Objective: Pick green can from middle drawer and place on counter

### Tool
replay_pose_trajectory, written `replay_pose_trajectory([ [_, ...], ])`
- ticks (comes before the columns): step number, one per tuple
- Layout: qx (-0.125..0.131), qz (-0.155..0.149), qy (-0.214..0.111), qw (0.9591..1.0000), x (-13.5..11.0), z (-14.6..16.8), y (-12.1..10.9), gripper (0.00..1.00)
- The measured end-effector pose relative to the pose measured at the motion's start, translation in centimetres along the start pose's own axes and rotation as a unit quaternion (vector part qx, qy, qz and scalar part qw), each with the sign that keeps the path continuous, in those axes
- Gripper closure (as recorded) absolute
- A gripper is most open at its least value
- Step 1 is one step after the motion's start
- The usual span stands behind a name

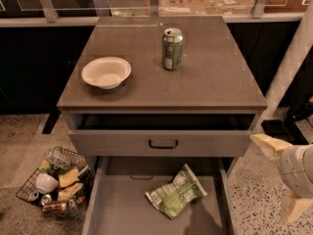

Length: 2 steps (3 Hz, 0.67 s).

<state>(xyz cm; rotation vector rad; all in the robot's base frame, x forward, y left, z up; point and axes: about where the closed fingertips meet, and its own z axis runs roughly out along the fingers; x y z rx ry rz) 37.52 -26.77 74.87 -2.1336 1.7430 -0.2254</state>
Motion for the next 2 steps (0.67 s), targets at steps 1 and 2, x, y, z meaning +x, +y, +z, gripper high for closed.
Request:
replay_pose_trajectory([
  [1, -0.009, -0.044, 0.013, 0.9989, -0.3, 5.0, 2.2, 0.0],
  [2, -0.042, -0.076, -0.004, 0.9962, -2.4, 10.5, 4.2, 0.0],
])
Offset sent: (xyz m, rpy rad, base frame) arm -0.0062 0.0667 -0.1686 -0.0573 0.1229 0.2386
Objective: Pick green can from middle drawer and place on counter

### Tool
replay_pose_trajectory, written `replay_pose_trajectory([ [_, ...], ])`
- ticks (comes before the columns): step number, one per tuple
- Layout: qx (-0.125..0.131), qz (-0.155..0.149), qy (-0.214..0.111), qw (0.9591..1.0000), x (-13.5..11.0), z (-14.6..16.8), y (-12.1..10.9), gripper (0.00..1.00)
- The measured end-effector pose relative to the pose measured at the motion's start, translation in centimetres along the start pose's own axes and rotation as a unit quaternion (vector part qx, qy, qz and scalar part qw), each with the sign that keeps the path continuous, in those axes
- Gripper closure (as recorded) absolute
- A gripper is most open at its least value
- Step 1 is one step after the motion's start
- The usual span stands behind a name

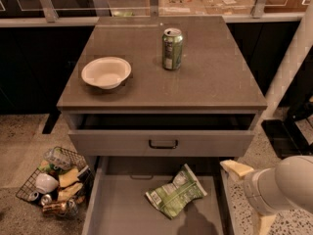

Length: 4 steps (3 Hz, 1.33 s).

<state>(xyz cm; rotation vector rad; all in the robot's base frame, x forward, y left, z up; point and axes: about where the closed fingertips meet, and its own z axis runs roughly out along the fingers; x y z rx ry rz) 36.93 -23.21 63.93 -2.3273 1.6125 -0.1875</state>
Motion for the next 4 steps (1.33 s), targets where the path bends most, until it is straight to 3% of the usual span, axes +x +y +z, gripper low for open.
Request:
replay_pose_trajectory([
  [1, 0.0, 0.0, 0.0, 1.0, 0.0, 0.0, 0.0, 0.0],
  [2, 0.009, 0.009, -0.012, 0.9998, 0.0, 2.6, -0.5, 0.0],
  [4, 0.032, 0.005, -0.071, 0.9969, -2.0, 10.5, -1.5, 0.0],
])
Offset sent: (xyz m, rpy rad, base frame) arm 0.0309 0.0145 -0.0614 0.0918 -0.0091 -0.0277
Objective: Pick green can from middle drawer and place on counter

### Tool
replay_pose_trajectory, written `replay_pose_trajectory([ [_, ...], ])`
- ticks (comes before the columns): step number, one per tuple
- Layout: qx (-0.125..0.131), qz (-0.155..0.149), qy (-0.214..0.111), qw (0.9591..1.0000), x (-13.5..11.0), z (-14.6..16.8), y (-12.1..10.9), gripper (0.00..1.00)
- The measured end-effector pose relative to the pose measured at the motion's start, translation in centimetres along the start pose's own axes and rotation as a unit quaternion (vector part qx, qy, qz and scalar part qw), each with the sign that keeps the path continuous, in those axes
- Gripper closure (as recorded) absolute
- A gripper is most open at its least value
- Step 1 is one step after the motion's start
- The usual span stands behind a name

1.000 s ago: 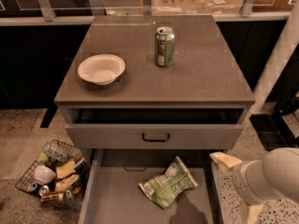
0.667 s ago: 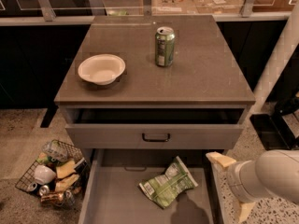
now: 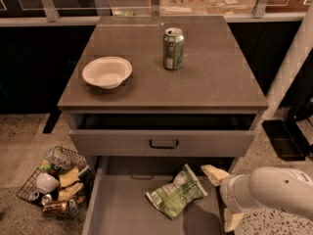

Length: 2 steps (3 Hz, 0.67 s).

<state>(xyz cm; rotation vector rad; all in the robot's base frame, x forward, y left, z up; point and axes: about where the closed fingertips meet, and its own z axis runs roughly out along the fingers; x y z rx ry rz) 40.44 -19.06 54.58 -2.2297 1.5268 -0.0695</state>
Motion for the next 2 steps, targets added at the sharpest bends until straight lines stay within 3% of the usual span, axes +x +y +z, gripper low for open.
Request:
replay_pose_trajectory([
  [2, 0.032, -0.013, -0.074, 0.9967, -2.4, 6.7, -1.0, 0.0],
])
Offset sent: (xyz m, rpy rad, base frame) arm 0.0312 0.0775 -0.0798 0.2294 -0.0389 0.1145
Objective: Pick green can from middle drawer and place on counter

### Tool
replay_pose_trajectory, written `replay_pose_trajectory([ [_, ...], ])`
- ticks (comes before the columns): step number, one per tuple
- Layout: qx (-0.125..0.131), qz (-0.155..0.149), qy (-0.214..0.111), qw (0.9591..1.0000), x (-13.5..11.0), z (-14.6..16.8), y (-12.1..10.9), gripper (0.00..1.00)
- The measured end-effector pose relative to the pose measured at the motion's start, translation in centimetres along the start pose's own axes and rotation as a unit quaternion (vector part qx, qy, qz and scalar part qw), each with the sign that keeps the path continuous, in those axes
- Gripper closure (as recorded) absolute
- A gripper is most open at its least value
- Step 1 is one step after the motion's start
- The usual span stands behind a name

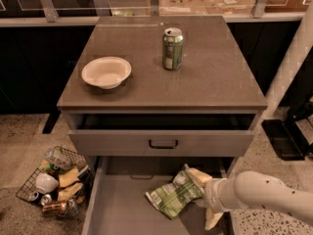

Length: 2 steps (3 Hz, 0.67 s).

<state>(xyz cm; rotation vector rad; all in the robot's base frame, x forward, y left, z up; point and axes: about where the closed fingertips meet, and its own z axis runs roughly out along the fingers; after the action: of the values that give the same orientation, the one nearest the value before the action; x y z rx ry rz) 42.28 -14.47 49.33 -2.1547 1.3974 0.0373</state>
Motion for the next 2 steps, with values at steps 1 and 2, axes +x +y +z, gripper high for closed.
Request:
replay_pose_trajectory([
  [1, 0.003, -0.005, -0.018, 0.9998, -0.6, 2.8, -0.4, 0.0],
  [2, -0.001, -0.009, -0.023, 0.9997, -0.9, 5.8, -1.5, 0.0],
])
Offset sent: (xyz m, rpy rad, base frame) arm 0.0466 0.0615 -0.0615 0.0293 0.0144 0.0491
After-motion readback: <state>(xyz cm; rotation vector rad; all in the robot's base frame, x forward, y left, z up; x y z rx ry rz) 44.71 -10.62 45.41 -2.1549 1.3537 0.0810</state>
